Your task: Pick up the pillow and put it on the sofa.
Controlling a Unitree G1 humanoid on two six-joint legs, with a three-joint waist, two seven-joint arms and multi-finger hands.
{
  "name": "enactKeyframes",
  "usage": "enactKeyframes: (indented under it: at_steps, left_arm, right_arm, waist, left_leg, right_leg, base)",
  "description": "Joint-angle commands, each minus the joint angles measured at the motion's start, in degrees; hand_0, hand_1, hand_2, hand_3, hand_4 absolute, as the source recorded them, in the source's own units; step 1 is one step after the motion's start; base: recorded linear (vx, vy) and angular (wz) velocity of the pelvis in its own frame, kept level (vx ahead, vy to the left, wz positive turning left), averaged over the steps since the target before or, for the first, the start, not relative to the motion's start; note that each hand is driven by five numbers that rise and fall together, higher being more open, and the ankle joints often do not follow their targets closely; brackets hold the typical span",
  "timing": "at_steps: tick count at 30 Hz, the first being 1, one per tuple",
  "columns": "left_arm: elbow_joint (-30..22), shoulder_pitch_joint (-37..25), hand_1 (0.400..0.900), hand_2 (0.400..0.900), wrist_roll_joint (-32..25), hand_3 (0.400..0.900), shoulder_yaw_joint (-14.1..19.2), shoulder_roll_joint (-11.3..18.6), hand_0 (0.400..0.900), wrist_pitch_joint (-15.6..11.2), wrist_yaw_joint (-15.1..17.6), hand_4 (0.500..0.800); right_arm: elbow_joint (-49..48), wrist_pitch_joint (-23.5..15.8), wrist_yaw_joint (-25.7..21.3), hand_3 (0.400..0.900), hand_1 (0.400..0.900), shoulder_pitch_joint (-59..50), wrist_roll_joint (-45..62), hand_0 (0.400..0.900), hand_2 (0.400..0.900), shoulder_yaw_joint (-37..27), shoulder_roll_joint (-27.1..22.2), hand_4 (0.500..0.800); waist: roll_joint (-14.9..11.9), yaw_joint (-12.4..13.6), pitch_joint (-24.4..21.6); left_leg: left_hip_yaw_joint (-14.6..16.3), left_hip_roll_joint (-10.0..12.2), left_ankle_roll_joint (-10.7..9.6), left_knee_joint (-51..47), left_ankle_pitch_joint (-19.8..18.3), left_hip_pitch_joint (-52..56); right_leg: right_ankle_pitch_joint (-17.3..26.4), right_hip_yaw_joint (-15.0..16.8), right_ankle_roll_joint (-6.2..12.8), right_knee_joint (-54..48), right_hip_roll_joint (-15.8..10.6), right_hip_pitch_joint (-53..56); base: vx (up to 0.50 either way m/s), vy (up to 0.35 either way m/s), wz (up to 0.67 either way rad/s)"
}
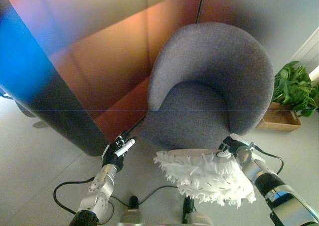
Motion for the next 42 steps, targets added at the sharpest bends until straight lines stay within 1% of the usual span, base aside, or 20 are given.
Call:
enactKeyframes:
  at_steps: [1,4,12,16,21,26,31,34,37,40,42]
  left_arm:
    - [0.29,-1.87,0.9,0.9,3.01,0.9,-1.33,0.41,0.9,-3.3,-2.08,0.8]
    - [0.23,-1.76,0.9,0.9,2.89,0.9,-1.18,0.59,0.9,-2.96,-2.26,0.8]
    - [0.42,-1.02,0.9,0.9,2.21,0.9,-1.4,1.39,0.9,-2.51,-3.15,0.8]
    - [0.37,-0.29,0.9,0.9,1.63,0.9,-1.75,2.15,0.9,-2.24,-3.67,0.8]
    - [0.37,0.54,0.9,0.9,1.5,0.9,-2.36,2.91,0.9,-2.18,-4.32,0.8]
    - [-0.68,1.77,0.9,0.9,1.84,0.9,-2.7,3.68,0.9,-1.96,-5.19,0.8]
    - [-2.77,3.29,0.9,0.9,1.63,0.9,-3.38,4.95,0.9,-1.29,-6.24,0.8]
    - [-3.71,3.3,0.9,0.9,1.0,0.9,-3.86,5.98,0.9,-1.22,-6.96,0.8]
    - [-4.0,0.98,0.9,0.9,0.47,0.9,-4.6,6.79,0.9,-1.75,-7.57,0.8]
    - [-4.54,-2.34,0.9,0.9,-1.2,0.9,-4.89,8.27,0.9,-3.51,-8.76,0.8]
    - [-5.95,-4.19,0.9,0.9,-2.05,0.9,-5.27,8.77,0.9,-4.97,-8.6,0.8]
  right_arm:
    - [-4.65,-0.38,-3.04,0.4,0.4,-9.34,-4.95,0.4,0.4,1.08,-10.62,0.5]
    - [-4.73,0.08,-2.78,0.4,0.4,-11.98,-4.71,0.4,0.4,1.29,-11.42,0.5]
    - [-1.46,-2.09,-2.35,0.4,0.4,-20.59,-4.24,0.4,0.4,2.66,-15.79,0.5]
    - [1.51,-3.36,-1.91,0.4,0.4,-25.86,-3.76,0.4,0.4,4.83,-18.73,0.5]
    - [5.75,-5.36,-1.28,0.4,0.4,-32.04,-2.46,0.4,0.4,7.82,-21.0,0.5]
    - [8.84,-7.55,-0.85,0.4,0.4,-36.44,-3.11,0.4,0.4,10.83,-22.61,0.5]
    - [13.19,-7.69,-1.76,0.4,0.4,-39.09,-3.39,0.4,0.4,13.12,-23.14,0.5]
    - [15.68,-7.38,-2.7,0.4,0.4,-41.24,-2.24,0.4,0.4,13.96,-23.04,0.5]
    - [17.51,-5.71,-5.24,0.4,0.4,-44.96,0.0,0.4,0.4,16.05,-22.32,0.5]
    - [18.37,-4.12,-8.76,0.4,0.4,-49.44,1.85,0.4,0.4,18.4,-22.05,0.5]
    - [18.48,-3.25,-11.12,0.4,0.4,-52.47,3.26,0.4,0.4,19.93,-22.22,0.5]
  waist:
    - [-1.42,0.94,-6.83]
    - [-1.56,1.15,-7.38]
    - [-1.65,2.32,-8.75]
    - [-1.89,3.28,-9.42]
    - [-2.23,4.31,-10.12]
    - [-2.47,5.32,-10.59]
    - [-2.54,6.84,-10.21]
    - [-2.45,7.75,-9.09]
    - [-2.33,8.63,-6.45]
    - [-2.0,9.06,-2.89]
    - [-1.53,9.16,-0.66]
  left_leg:
    - [-3.58,1.64,-0.33,0.86,-1.53,0.63]
    - [-3.68,1.75,-0.38,0.68,-1.46,0.66]
    - [-3.99,2.03,-0.79,0.23,-0.8,0.32]
    - [-4.34,2.0,-0.94,0.08,-0.5,-0.05]
    - [-4.77,1.93,-0.92,-0.05,-0.35,-0.36]
    - [-5.45,1.84,-0.89,-0.24,-0.22,-0.77]
    - [-6.72,1.8,-0.86,-0.24,-0.21,-1.31]
    - [-7.39,1.97,-1.01,-0.24,0.04,-2.31]
    - [-8.25,2.14,-1.1,-0.24,0.6,-4.45]
    - [-9.13,2.38,-1.1,-0.24,1.03,-7.58]
    - [-9.74,2.38,-1.03,-0.24,1.5,-9.96]
  right_leg:
    - [0.77,-0.39,5.5,1.17,-4.05,2.13]
    - [0.89,-0.57,5.52,1.04,-4.02,2.17]
    - [1.09,-1.98,5.58,0.73,-3.96,2.47]
    - [1.07,-2.83,5.61,0.64,-4.02,2.66]
    - [0.97,-3.52,5.58,0.64,-4.02,2.76]
    - [0.85,-4.06,5.52,0.49,-3.92,2.85]
    - [0.73,-4.63,5.45,0.3,-3.72,2.99]
    - [0.64,-4.9,5.38,0.33,-3.54,2.32]
    - [0.95,-5.05,5.34,0.49,-3.34,0.4]
    - [1.27,-4.74,5.23,0.44,-2.85,-2.44]
    - [1.48,-4.33,5.02,0.34,-2.34,-4.54]
  base:
    - [0.0,0.0,0.0]
    - [0.0,0.0,0.0]
    - [0.01,0.01,0.02]
    - [0.03,0.022,0.08]
    - [0.05,0.013,0.07]
    - [0.08,0.0,0.1]
    - [0.09,-0.026,0.13]
    - [0.0,-0.036,0.12]
    - [-0.16,-0.102,0.11]
    - [-0.31,-0.101,0.01]
    - [-0.29,-0.061,-0.03]
